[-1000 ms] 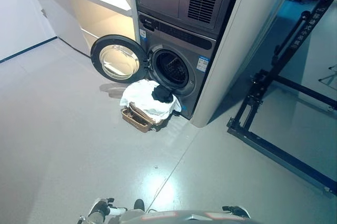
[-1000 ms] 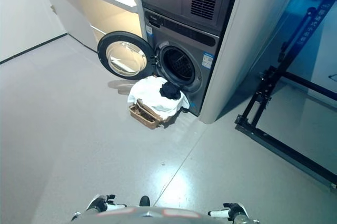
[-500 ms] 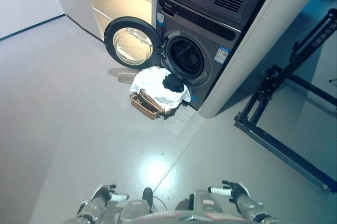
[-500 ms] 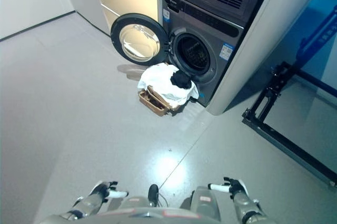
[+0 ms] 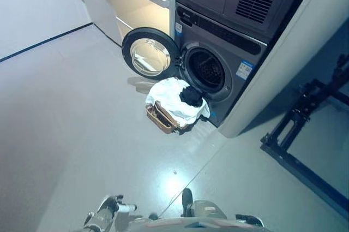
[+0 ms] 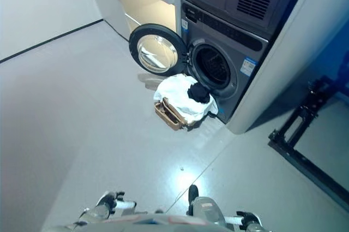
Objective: Put the clothes in the basket into the washing machine.
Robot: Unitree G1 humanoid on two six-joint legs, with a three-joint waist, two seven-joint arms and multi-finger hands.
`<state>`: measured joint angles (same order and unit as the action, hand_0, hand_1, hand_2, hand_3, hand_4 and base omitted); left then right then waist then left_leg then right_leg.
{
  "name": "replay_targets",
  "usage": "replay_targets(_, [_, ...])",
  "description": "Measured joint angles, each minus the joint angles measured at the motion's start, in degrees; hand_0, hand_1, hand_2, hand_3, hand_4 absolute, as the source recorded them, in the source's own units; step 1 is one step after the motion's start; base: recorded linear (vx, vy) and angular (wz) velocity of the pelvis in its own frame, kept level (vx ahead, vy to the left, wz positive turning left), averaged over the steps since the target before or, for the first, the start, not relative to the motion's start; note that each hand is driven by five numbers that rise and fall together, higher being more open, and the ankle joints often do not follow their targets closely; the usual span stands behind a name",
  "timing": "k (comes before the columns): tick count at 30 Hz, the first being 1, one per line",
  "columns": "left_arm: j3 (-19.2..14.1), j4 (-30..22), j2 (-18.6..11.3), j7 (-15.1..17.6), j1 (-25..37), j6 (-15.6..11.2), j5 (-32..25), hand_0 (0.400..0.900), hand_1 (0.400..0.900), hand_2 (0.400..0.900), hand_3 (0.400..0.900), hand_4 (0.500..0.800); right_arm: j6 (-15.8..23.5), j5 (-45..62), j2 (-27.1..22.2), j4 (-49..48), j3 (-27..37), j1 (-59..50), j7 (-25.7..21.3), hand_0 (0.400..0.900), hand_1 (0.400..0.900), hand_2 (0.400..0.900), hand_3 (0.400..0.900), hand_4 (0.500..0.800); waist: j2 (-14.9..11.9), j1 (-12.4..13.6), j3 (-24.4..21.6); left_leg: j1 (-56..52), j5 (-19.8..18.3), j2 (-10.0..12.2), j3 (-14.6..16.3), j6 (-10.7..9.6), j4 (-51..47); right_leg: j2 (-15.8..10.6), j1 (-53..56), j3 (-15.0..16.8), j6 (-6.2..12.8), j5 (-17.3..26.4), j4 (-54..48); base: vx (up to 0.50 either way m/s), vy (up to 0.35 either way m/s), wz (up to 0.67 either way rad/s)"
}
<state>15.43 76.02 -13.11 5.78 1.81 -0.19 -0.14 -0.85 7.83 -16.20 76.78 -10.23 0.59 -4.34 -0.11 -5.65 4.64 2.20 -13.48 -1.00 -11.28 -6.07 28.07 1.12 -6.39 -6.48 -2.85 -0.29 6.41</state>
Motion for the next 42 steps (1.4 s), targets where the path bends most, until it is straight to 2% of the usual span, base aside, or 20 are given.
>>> replay_targets(2, [-0.1,0.2,0.6,0.3,0.0,0.0,-0.9,0.9,0.9,0.9,0.9,0.8,0.3,0.0,-1.8,-0.7,-1.0,-0.9,0.0,0.9,0.9,0.9,0.9,0.8,0.8,1.0,-0.4,4.6,1.7,0.0,0.7,-2.4,11.0,0.9,0.7,0.1,-1.29,-1.0,0.4,0.3,-0.265,-0.25])
replay_targets(3, [-0.1,-0.2,0.7,0.5,0.1,0.0,-1.0,0.9,0.9,0.9,0.9,0.8,0.2,0.0,-2.4,-1.9,-1.3,-2.2,-0.1,0.9,0.9,0.9,0.9,0.8,0.8,1.8,-0.6,6.5,4.4,-0.9,0.8,-4.0,13.8,1.2,1.2,0.6,-2.51,-2.8,0.8,0.37,-0.335,-0.51])
replay_targets(4, [-0.1,-0.3,0.8,0.9,1.3,0.0,-1.1,0.9,0.9,0.9,0.9,0.8,0.3,0.0,-2.7,-1.8,-1.6,-2.6,-0.1,0.9,0.9,0.9,0.9,0.8,0.1,2.5,-0.2,7.5,7.7,-1.1,1.8,-5.8,15.9,0.6,1.8,1.1,-1.96,-1.7,1.0,0.3,-0.197,-0.46])
replay_targets(5, [-0.1,0.0,0.5,1.3,1.7,0.0,-1.3,0.9,0.9,0.9,0.9,0.8,0.3,0.1,-2.4,-2.4,-2.4,-3.8,-0.1,0.9,0.9,0.9,0.9,0.8,-1.2,3.8,0.5,9.4,12.7,-2.3,3.1,-5.8,19.6,0.3,2.9,2.1,-3.88,-2.8,0.1,0.42,-0.24,-0.53])
replay_targets(8, [-0.1,-3.5,-0.4,1.8,3.4,-0.4,-2.2,0.9,0.9,0.9,0.9,0.8,0.1,0.1,-2.1,-2.7,-3.9,-5.4,-0.3,0.9,0.9,0.9,0.9,0.8,-3.0,6.6,2.4,14.8,11.0,-1.2,8.5,-0.1,13.5,-0.1,5.7,3.9,-4.03,-2.8,-2.4,0.41,-0.042,-0.31])
replay_targets(11, [0.0,-3.8,-1.3,1.9,2.7,-0.5,-2.2,0.9,0.9,0.9,0.9,0.8,0.4,0.1,-1.4,-2.9,-4.3,-6.3,-0.5,0.9,0.9,0.9,0.9,0.8,-2.2,8.4,3.2,14.9,15.1,2.8,12.1,0.5,-11.7,2.6,10.2,4.0,-3.1,-2.3,-6.6,0.48,0.061,-0.35])
replay_targets(14, [-0.1,-2.0,-1.2,1.8,2.6,0.0,-2.1,0.9,0.9,0.9,0.9,0.8,0.7,0.0,-1.3,-2.8,-4.4,-7.0,-0.5,0.9,0.9,0.9,0.9,0.8,-0.9,9.2,4.7,13.7,20.0,5.4,12.6,-1.1,-32.4,4.4,14.3,5.2,-4.84,-3.6,-9.6,0.45,0.082,-0.52])
replay_targets(19, [-0.6,-1.5,-0.9,1.5,-0.3,0.1,-2.0,0.9,0.9,0.9,0.9,0.8,0.6,-0.3,-1.2,-2.2,-4.4,-7.3,-0.4,0.9,0.9,0.9,0.9,0.8,-1.1,11.1,5.8,12.6,21.5,6.9,13.7,0.4,-31.1,3.3,20.1,11.5,-1.27,-7.4,-9.9,0.47,0.148,-0.52])
replay_targets(22, [-0.6,-2.0,-2.1,1.6,-0.2,0.1,-1.9,0.9,0.9,0.9,0.9,0.8,0.6,-2.6,-0.3,-2.0,-7.8,-7.1,-0.2,0.9,0.9,0.9,0.9,0.8,-3.5,11.4,3.6,9.3,28.6,4.5,15.4,5.2,-30.5,0.4,22.3,12.4,2.0,-11.0,-7.3,0.37,0.135,-0.08])
replay_targets(24, [-0.4,-2.1,-2.6,1.6,2.4,0.0,-1.9,0.9,0.9,0.9,0.9,0.8,0.8,-4.7,0.4,-2.9,-8.7,-7.4,0.0,0.9,0.9,0.9,0.9,0.8,-4.1,11.3,3.3,6.7,27.1,3.5,15.5,6.8,-31.0,0.2,17.8,10.5,4.53,-11.7,5.8,0.17,0.118,0.03])
replay_targets(25, [-0.1,-2.3,-3.0,1.7,3.3,-0.2,-1.8,0.9,0.9,0.9,0.9,0.8,0.9,-5.3,0.9,-3.1,-8.7,-7.3,0.0,0.9,0.9,0.9,0.9,0.8,-4.1,11.6,2.9,5.0,26.4,3.4,15.6,7.3,-31.7,-0.6,14.2,10.4,7.91,-12.1,15.0,0.11,0.206,0.03])
replay_targets(27, [0.8,-3.5,-3.9,1.7,5.0,-0.9,-1.8,0.9,0.9,0.9,0.9,0.8,1.3,-7.0,1.3,-4.6,-11.0,-8.3,-0.2,0.9,0.9,0.9,0.9,0.8,-4.6,11.1,2.5,3.7,24.2,1.6,15.3,8.5,-31.3,-1.9,6.0,9.7,14.01,-6.2,32.0,0.17,0.253,0.22])
replay_targets(28, [1.7,-4.0,-3.8,1.7,6.5,-1.1,-1.8,0.9,0.9,0.9,0.9,0.8,1.5,-7.6,1.1,-5.6,-11.0,-8.9,-0.3,0.9,0.9,0.9,0.9,0.8,-4.4,10.5,2.7,2.7,23.8,1.4,13.8,9.1,-31.4,-2.7,2.9,8.3,14.77,-4.5,38.7,0.2,0.199,0.31])
replay_targets(32, [2.5,-4.8,-3.6,2.0,9.5,-1.6,-1.9,0.9,0.9,0.9,0.9,0.8,2.1,-9.3,0.3,-6.2,-13.4,-12.6,-0.2,0.9,0.9,0.9,0.9,0.8,-0.9,10.8,5.4,0.0,21.1,1.3,12.0,10.7,-30.2,-7.5,-3.7,1.7,13.58,-5.0,40.7,0.21,0.061,0.25])
replay_targets(35, [2.7,-4.7,-4.1,3.1,9.9,-1.5,-2.0,0.9,0.9,0.9,0.9,0.8,2.2,-9.7,-0.6,-7.8,-15.5,-15.4,-0.3,0.9,0.9,0.9,0.9,0.8,0.0,11.8,6.9,0.0,20.5,1.0,12.3,10.5,-30.2,-14.2,-5.4,-8.0,13.09,-5.1,24.5,0.07,-0.055,-0.04])
replay_targets(37, [2.2,-4.2,-5.0,4.0,9.7,-1.2,-2.1,0.9,0.9,0.9,0.9,0.8,2.2,-9.7,-0.6,-9.4,-15.9,-17.6,-0.3,0.9,0.9,0.9,0.9,0.8,-0.7,12.2,8.1,0.9,20.1,0.8,12.6,10.0,-29.7,-16.8,-6.3,-14.0,13.69,-4.3,13.3,0.08,-0.115,0.63])
replay_targets(38, [2.1,-3.8,-5.6,4.1,9.5,-1.1,-2.1,0.9,0.9,0.9,0.9,0.8,2.2,-9.7,-0.6,-10.0,-16.0,-18.5,-0.3,0.9,0.9,0.9,0.9,0.8,-1.4,11.9,8.8,1.8,19.8,0.8,12.6,9.4,-29.0,-16.9,-6.7,-13.5,14.04,-2.9,9.3,0.09,-0.089,0.72])
replay_targets(40, [1.4,-2.6,-6.2,4.0,10.1,-1.1,-2.1,0.9,0.9,0.9,0.9,0.8,2.2,-9.7,-0.5,-10.3,-15.5,-18.3,-0.5,0.9,0.9,0.9,0.9,0.8,-3.8,10.6,10.3,3.7,18.8,-1.1,8.6,7.8,-25.7,-16.0,-3.6,-9.9,13.88,-0.8,6.6,0.05,-0.057,0.37])
replay_targets(41, [1.6,-2.8,-6.9,4.0,10.1,-1.3,-2.1,0.9,0.9,0.9,0.9,0.8,1.7,-9.7,-0.2,-9.5,-15.6,-18.5,-0.4,0.9,0.9,0.9,0.9,0.8,-5.8,10.7,10.9,4.4,17.9,-1.9,8.4,6.6,-23.9,-16.0,-2.4,-9.6,9.53,0.0,6.2,0.03,-0.052,0.33])
replay_targets(42, [1.6,-3.0,-6.8,4.1,9.8,-1.5,-2.1,0.9,0.9,0.9,0.9,0.8,1.4,-9.7,-0.5,-9.3,-15.5,-19.1,-0.7,0.9,0.9,0.9,0.9,0.8,-5.3,11.3,11.2,6.4,16.9,-0.8,8.3,5.4,-21.8,-15.3,-2.5,-10.7,9.55,-0.1,5.6,-0.01,-0.033,0.34])
